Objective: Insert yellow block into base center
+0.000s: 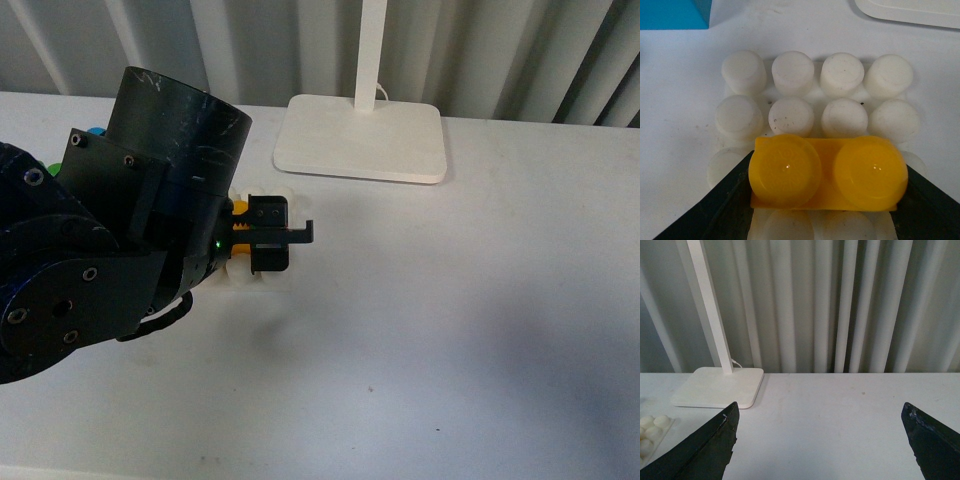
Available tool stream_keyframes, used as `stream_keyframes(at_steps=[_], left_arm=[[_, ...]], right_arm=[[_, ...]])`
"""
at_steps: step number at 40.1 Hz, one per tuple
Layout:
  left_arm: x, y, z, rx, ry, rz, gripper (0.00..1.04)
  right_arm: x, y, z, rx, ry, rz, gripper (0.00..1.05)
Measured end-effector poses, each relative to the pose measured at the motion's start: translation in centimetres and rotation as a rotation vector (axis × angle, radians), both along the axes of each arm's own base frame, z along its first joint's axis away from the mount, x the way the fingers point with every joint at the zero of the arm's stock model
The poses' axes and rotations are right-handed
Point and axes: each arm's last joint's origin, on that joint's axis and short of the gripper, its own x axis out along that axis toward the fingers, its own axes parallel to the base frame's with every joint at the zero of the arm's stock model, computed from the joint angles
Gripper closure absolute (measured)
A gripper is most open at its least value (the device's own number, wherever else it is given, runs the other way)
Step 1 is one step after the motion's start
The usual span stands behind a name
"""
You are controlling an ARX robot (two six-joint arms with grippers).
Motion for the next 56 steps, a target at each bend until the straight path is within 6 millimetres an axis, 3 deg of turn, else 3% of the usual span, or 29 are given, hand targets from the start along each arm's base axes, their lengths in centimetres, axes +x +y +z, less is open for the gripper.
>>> stream_keyframes(at_steps=[22,23,29,37,40,51,56], left_arm=[[0.3,0.2,0.0,0.002,-0.007,-0.010,0.39],[0.3,0.3,0.1,0.000,-0.007,-0.010,0.38],[0.5,0.6,1.2,-0.012,-0.023,-0.029,0.05],[0.6,1.3,4.4,-0.032,-0.106,-0.018,0.06],[0.2,2.3,5.9,-0.046,-0.143,-0.004,0.06],[-4.6,9.4,11.5,-0.194,-0.267,0.078,0.06],[-7.0,11.8,11.8,-0.107,-0.531,0.071,0.25]], right_arm=[[0.0,0.0,0.0,0.000,0.000,0.000,0.09],[0.0,0.0,0.0,0.000,0.000,0.000,0.09],[0.0,0.0,0.0,0.000,0.000,0.000,0.09],[0.0,0.0,0.0,0.000,0.000,0.000,0.09],[0.0,0.0,0.0,0.000,0.000,0.000,0.09],[0.0,0.0,0.0,0.000,0.000,0.000,0.09],[0.0,0.0,0.0,0.000,0.000,0.000,0.09]])
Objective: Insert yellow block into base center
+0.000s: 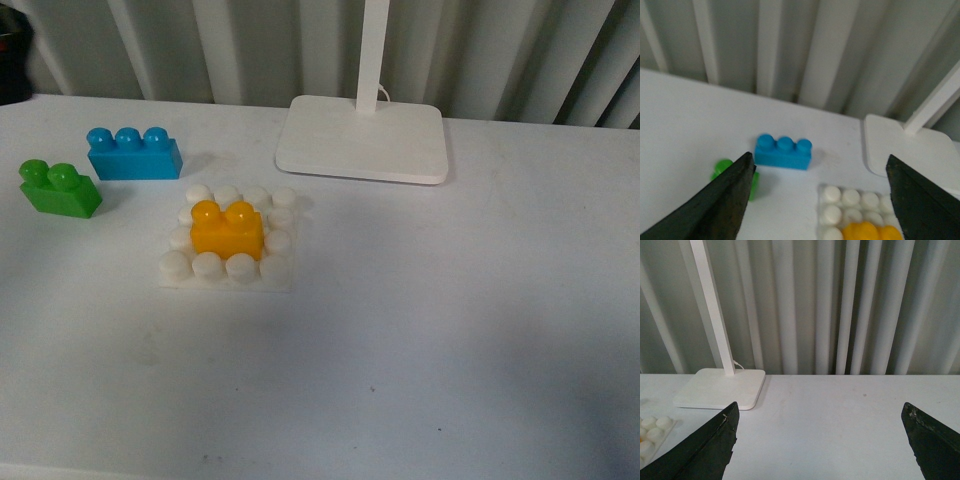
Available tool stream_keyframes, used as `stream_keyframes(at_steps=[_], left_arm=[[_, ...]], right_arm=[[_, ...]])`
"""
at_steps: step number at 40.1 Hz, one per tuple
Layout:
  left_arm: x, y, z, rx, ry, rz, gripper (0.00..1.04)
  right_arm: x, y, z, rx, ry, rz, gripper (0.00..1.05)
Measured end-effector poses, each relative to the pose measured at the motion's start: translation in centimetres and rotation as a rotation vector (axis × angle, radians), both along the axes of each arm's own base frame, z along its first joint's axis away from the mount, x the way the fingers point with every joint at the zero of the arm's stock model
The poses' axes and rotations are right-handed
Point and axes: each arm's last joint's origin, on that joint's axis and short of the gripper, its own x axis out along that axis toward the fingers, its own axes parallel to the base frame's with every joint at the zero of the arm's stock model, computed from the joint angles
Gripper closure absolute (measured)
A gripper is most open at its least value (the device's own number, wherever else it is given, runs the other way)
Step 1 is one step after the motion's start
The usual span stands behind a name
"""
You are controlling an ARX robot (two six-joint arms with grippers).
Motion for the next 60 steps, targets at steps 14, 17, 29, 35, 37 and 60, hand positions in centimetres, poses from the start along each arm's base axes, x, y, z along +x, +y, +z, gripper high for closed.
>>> stream_keyframes(at_steps=[14,17,29,35,37,60], left_arm=[[-5.8,2.2,0.6,0.125,-0.131,-0.014,0.95],[-6.6,2.5,0.6,0.129,-0.132,-0.012,1.01],[-9.3,3.6,0.7,0.132,-0.134,-0.010,1.01],[-10.0,3.6,0.8,0.132,-0.138,-0.010,1.01],[-10.2,3.6,0.8,0.132,-0.139,-0.010,1.01],[-12.4,3.6,1.4,0.132,-0.160,-0.008,1.01]], right_arm=[[0.0,0.0,0.0,0.000,0.000,0.000,0.09],[0.0,0.0,0.0,0.000,0.000,0.000,0.09],[0.0,0.0,0.0,0.000,0.000,0.000,0.09],[0.0,0.0,0.0,0.000,0.000,0.000,0.09],[0.0,0.0,0.0,0.000,0.000,0.000,0.09],[0.0,0.0,0.0,0.000,0.000,0.000,0.09]])
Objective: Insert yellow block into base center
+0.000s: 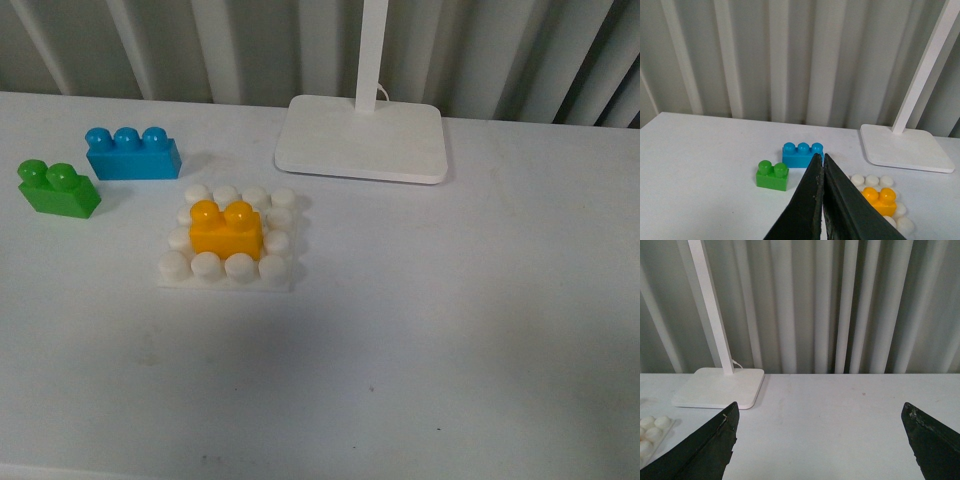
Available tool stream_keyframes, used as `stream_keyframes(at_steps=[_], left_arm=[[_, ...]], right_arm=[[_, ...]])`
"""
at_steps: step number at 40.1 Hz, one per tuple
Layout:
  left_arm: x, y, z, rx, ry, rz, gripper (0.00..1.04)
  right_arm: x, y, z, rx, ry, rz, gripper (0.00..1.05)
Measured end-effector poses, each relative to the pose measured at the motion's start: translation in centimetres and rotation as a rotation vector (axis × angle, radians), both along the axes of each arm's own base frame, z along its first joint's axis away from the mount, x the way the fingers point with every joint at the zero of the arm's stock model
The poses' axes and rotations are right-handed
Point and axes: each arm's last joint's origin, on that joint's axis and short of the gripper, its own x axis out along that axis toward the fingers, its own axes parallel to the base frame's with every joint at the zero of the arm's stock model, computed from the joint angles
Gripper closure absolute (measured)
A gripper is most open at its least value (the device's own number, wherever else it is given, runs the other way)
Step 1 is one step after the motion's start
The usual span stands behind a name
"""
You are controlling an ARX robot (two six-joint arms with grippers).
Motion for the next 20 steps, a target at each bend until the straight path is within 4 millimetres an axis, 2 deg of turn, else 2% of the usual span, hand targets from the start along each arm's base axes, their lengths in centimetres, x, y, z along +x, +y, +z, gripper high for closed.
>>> stream_keyframes(at_steps=[20], left_arm=[[-1.2,0.0,0.0,0.000,-0.002,0.000,1.01]], right_arm=[[0.0,0.0,0.0,0.000,0.000,0.000,0.09]])
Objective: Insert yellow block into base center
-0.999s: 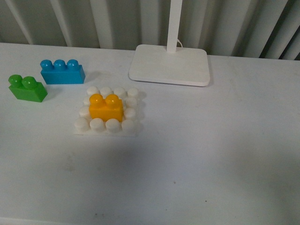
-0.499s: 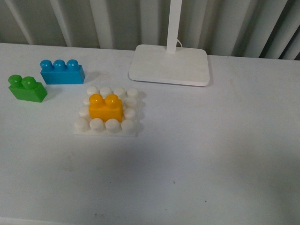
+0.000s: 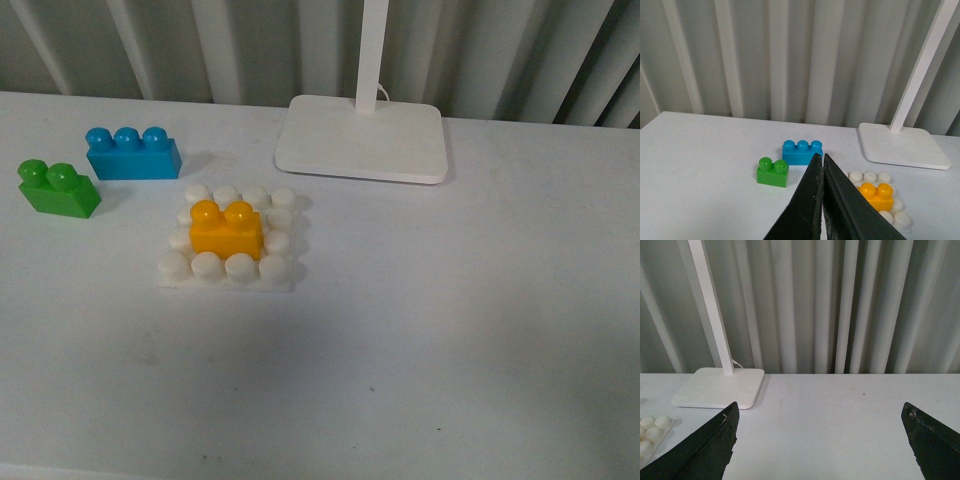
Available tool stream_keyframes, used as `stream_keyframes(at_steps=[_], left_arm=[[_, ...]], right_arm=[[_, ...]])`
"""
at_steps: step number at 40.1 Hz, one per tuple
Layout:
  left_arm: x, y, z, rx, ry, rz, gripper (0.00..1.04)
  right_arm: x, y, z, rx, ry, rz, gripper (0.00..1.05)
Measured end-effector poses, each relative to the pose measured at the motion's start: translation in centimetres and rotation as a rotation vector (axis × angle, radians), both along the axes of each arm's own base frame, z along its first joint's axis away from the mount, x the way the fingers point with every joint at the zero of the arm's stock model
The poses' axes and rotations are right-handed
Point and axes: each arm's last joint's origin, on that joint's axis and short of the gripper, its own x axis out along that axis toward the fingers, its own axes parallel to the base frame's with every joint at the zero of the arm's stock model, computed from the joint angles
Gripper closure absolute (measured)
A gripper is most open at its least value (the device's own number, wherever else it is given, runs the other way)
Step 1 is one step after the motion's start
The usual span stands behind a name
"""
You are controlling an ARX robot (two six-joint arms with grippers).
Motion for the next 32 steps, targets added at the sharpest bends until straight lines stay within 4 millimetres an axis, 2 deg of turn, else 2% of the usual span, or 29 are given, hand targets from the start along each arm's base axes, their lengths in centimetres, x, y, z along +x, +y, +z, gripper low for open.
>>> stream_keyframes(at_steps=[9,25,27,30,32], left_arm=[[-1.1,0.0,-0.3,0.000,0.007,-0.002,1.01],[-1.1,0.0,-0.3,-0.001,0.006,-0.002,1.00],[-1.1,0.0,-0.3,0.000,0.006,-0.002,0.94],[-1.1,0.0,-0.3,0.000,0.006,-0.002,0.74],[-1.1,0.0,-0.3,0.000,0.006,-0.002,0.67]], right_arm=[[0.0,0.0,0.0,0.000,0.000,0.000,0.09],[0.0,0.0,0.0,0.000,0.000,0.000,0.09],[0.0,0.0,0.0,0.000,0.000,0.000,0.09],[0.0,0.0,0.0,0.000,0.000,0.000,0.09],[0.0,0.0,0.0,0.000,0.000,0.000,0.09]])
